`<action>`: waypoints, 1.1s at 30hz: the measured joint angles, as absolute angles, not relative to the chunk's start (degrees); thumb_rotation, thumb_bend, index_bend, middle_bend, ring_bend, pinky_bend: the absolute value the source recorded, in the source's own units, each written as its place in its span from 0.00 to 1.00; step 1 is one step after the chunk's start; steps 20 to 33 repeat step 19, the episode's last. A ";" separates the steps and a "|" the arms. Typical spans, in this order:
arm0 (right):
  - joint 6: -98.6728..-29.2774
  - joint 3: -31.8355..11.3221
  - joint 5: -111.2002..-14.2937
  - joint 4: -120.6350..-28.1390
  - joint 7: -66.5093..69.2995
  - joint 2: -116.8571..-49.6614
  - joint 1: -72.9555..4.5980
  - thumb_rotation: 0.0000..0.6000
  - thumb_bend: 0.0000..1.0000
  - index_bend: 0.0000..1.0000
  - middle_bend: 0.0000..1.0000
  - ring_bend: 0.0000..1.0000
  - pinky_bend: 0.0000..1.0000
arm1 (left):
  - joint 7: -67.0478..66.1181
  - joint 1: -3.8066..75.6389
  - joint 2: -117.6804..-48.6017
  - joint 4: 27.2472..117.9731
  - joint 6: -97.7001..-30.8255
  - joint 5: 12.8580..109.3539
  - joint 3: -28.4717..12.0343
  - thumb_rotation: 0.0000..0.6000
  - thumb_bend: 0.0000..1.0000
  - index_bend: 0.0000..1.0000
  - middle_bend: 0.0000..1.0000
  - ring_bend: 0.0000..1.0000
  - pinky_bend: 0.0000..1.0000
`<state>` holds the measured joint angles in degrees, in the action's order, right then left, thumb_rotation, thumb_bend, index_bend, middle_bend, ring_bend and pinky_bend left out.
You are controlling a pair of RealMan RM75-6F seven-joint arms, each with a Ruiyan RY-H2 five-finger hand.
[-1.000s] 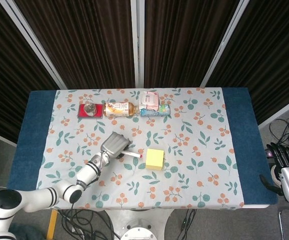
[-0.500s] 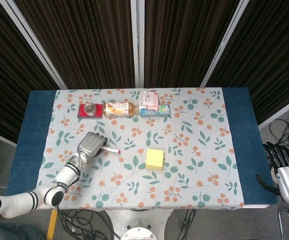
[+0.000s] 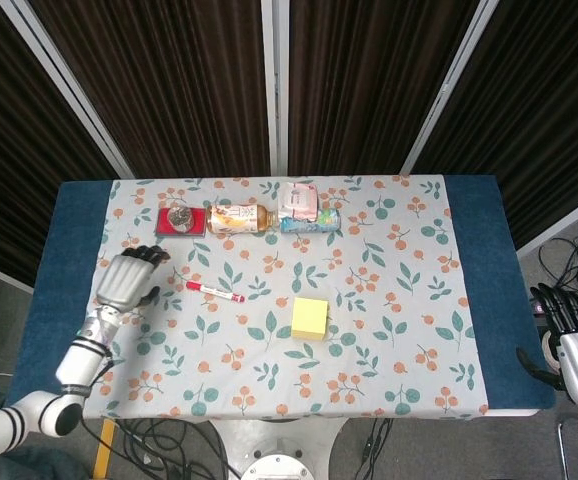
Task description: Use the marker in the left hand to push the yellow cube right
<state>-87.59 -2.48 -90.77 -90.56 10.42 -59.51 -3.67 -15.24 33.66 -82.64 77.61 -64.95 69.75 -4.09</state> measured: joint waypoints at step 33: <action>-86.72 -2.21 -89.61 -91.43 8.71 -60.45 -3.58 1.00 0.18 0.00 0.02 0.00 0.00 | -12.52 10.89 -71.00 86.83 -89.99 76.48 1.45 1.00 0.18 0.27 0.19 0.15 0.29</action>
